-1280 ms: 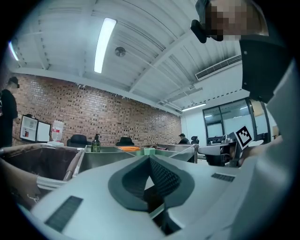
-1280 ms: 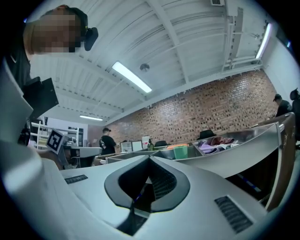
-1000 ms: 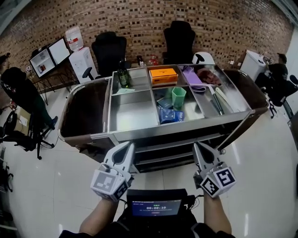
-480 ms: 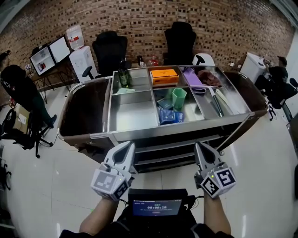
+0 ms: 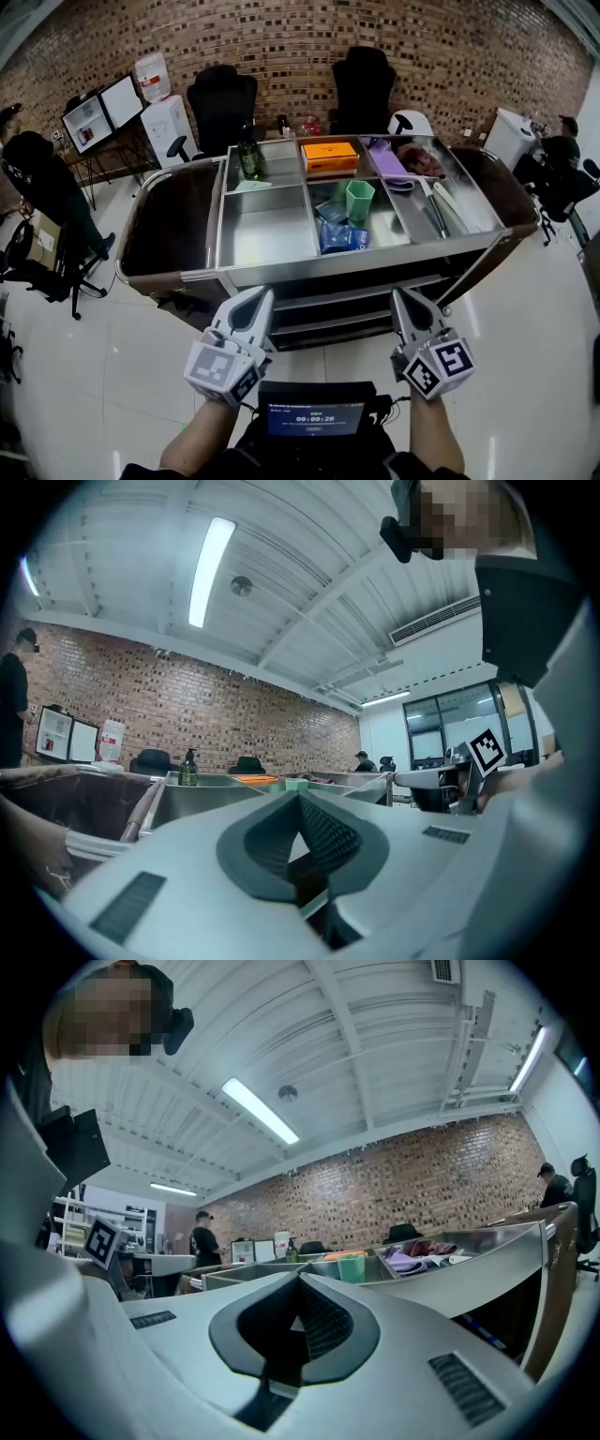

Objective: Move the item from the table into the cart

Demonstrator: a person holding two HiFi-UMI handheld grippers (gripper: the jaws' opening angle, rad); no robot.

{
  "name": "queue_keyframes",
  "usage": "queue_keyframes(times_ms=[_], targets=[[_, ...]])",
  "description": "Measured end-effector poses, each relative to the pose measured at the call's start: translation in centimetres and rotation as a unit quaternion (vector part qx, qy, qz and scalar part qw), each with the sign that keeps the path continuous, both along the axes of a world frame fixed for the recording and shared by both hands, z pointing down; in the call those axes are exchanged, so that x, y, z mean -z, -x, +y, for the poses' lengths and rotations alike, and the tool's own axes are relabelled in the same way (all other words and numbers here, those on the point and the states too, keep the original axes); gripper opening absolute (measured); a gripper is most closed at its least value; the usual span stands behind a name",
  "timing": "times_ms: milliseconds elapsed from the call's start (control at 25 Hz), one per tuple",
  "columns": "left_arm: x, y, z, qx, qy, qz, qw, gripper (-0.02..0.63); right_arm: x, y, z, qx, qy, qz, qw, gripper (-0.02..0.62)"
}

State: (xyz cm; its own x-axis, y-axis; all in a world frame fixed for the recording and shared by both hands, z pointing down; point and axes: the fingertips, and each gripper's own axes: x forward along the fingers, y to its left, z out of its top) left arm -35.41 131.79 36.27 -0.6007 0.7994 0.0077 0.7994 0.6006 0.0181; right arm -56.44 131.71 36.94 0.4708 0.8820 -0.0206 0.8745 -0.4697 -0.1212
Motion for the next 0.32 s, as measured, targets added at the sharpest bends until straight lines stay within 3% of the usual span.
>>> queue_keyframes(times_ms=[320], targets=[[0.23,0.22,-0.52,0.003,0.001,-0.001,1.0,0.003,0.07,0.46,-0.59,-0.002,-0.001,0.001,1.0,0.002]])
